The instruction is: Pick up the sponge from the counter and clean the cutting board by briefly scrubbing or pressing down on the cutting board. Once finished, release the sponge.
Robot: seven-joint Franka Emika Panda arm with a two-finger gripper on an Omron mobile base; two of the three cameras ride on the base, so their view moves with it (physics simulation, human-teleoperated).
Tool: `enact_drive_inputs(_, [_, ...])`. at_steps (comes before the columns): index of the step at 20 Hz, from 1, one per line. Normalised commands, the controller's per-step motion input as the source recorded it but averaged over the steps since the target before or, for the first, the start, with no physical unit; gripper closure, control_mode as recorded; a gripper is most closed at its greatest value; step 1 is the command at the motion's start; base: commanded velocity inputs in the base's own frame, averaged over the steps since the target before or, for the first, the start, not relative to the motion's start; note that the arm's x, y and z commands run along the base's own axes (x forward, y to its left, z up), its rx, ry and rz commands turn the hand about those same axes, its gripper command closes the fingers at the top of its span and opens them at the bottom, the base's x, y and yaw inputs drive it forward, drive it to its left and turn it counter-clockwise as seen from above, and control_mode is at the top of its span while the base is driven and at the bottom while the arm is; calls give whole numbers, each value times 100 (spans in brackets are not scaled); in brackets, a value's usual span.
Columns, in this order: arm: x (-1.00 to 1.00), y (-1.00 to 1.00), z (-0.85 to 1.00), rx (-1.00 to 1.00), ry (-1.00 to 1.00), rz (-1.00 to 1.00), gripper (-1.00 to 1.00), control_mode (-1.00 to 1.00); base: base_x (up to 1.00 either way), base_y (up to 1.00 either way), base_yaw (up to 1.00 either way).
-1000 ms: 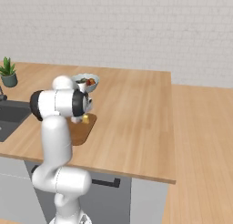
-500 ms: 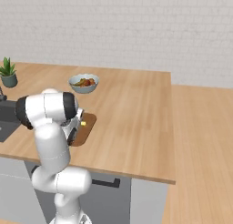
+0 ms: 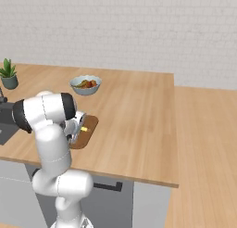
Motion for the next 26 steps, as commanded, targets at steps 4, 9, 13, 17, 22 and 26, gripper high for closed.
enact_drive_inputs(4, [0, -12, 64, -19, 63, 1, 100, -100, 0, 0, 0])
enact_drive_inputs(9, [0, -8, 78, -19, 50, 4, 100, -100, 0, 0, 0])
enact_drive_inputs(13, [0, -14, 62, -16, 41, 4, 100, -100, 0, 0, 0])
enact_drive_inputs(17, [18, -13, 84, -13, 40, 3, 100, -100, 0, 0, 0])
enact_drive_inputs(22, [25, -41, 64, -16, 53, -4, -100, -100, 0, 0, 0])
enact_drive_inputs(26, [34, -60, 31, -12, 59, -13, -100, -100, 0, 0, 0])
